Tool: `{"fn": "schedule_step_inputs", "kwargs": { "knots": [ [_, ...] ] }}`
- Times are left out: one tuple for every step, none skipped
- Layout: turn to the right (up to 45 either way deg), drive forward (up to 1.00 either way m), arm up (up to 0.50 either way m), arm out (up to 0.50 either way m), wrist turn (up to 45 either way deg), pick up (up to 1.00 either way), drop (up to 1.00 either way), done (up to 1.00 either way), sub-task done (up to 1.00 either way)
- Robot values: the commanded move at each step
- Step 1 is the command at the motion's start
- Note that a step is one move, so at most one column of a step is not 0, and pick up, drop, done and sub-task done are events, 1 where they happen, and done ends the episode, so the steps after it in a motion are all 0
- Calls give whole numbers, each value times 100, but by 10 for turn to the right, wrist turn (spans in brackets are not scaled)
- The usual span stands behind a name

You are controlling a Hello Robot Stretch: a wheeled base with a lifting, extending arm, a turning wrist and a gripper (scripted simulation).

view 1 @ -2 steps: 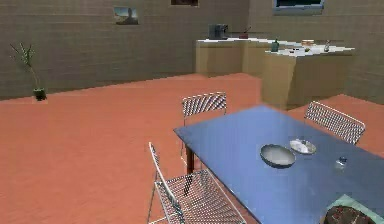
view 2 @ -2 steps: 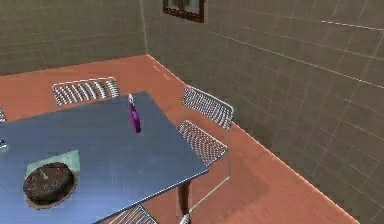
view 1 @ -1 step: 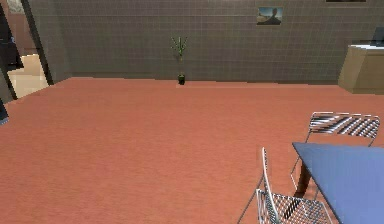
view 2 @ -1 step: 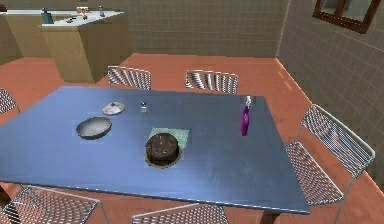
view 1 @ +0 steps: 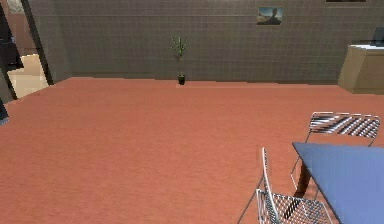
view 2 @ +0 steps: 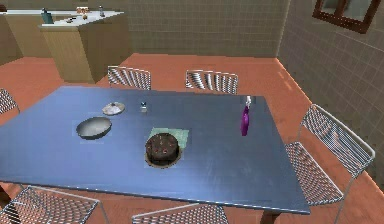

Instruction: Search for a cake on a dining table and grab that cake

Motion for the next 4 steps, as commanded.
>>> {"fn": "schedule_step_inputs", "kwargs": {
  "knots": [
    [0, 0, 26, 0, 0, 0, 0, 0, 0],
    [0, 0, 0, 42, 0, 0, 0, 0, 0],
    [0, 0, 0, 0, 450, 0, 0, 0, 0],
    [0, 0, 0, 0, 450, 0, 0, 0, 0]
  ]
}}
